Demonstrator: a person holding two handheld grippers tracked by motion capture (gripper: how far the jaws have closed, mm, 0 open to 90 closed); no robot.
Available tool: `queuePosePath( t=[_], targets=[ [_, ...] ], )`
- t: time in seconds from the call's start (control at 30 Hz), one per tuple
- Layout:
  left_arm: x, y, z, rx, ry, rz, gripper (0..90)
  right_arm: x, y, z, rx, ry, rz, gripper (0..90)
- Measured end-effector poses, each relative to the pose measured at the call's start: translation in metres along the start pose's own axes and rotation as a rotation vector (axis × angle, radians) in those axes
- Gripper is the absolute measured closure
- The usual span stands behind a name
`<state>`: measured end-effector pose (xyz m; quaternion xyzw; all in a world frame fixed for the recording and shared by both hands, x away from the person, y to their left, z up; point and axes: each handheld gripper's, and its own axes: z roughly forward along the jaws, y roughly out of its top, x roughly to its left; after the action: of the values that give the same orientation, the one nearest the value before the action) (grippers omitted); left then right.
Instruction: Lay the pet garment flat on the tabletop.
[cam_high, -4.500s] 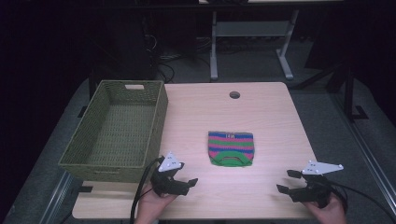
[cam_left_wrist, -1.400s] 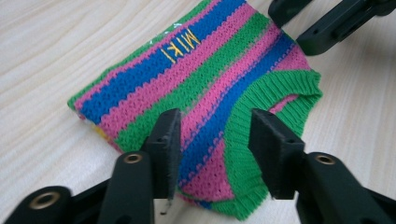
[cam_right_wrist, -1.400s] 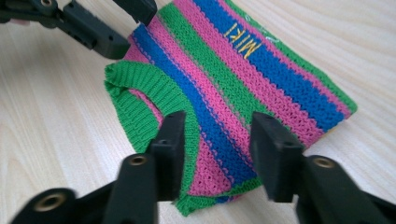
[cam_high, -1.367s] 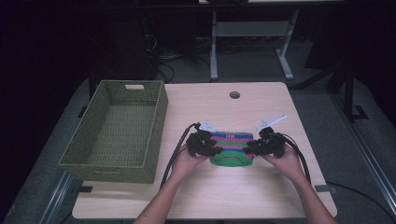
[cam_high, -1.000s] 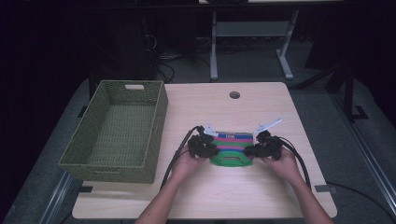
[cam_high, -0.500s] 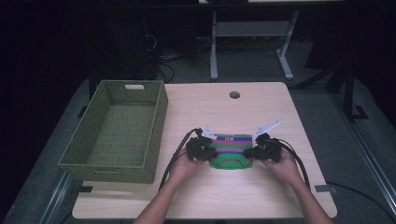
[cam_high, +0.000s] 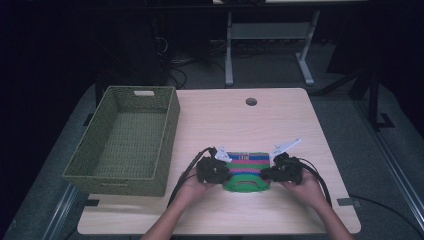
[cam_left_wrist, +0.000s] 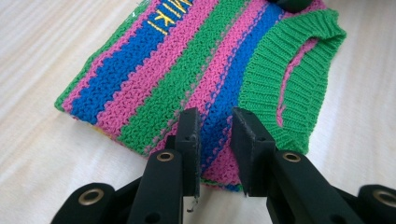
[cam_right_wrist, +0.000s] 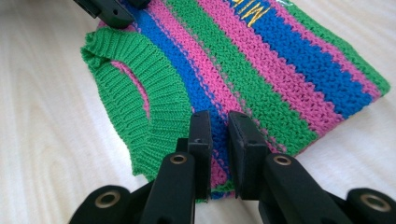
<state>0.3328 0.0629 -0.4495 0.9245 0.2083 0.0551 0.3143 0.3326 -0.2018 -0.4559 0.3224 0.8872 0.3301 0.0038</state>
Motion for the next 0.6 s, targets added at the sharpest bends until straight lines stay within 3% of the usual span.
queuePosePath(
  t=[0.17, 0.3, 0.47, 0.53, 0.6],
  targets=[
    [-0.009, -0.006, -0.004, -0.002, -0.017, 0.008, 71.7, 0.007, -0.004, -0.002, 0.003, 0.014, 0.003, 78.2],
    [-0.015, -0.011, -0.007, -0.005, -0.029, 0.013, 70.8, 0.017, -0.006, -0.002, 0.016, 0.002, -0.032, 77.0],
    [-0.016, -0.017, -0.010, -0.012, -0.042, 0.021, 70.7, 0.023, -0.011, -0.002, 0.007, 0.017, -0.029, 75.7],
    [-0.016, -0.020, -0.010, -0.032, -0.049, -0.005, 70.7, 0.027, -0.012, -0.003, 0.009, 0.019, -0.033, 74.8],
    [-0.016, -0.020, -0.010, -0.035, -0.050, -0.006, 70.7, 0.027, -0.012, -0.002, 0.008, 0.016, -0.047, 74.6]
  ],
)
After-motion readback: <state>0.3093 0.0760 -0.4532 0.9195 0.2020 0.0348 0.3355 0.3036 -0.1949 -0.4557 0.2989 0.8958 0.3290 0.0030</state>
